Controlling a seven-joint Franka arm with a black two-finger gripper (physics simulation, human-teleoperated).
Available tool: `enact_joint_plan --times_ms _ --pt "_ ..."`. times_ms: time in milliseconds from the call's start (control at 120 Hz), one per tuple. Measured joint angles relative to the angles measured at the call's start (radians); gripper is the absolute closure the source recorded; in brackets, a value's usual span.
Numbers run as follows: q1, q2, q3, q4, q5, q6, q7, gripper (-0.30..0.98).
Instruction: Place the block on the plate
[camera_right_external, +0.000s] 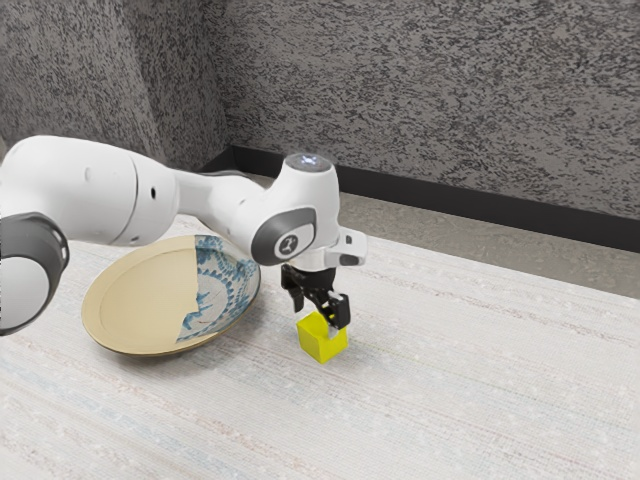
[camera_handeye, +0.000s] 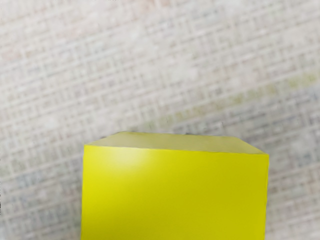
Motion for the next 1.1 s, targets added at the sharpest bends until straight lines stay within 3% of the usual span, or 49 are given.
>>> enact_joint_plan --times_ms 367,550,758,933,1100 --pt "0.033 0.050 -0.020 0.004 0.005 0.043 -0.084 0.00" --pt "0.040 0.057 -0.029 0.005 0.004 0.049 -0.103 0.20" --pt "0.041 0.064 -0.030 0.012 0.005 0.051 -0.122 0.26" --pt "0.048 0.017 -0.032 0.008 0.004 0.044 -0.134 0.28" --pt "0.132 -0.136 -0.032 -0.058 0.001 0.012 -0.144 0.30"
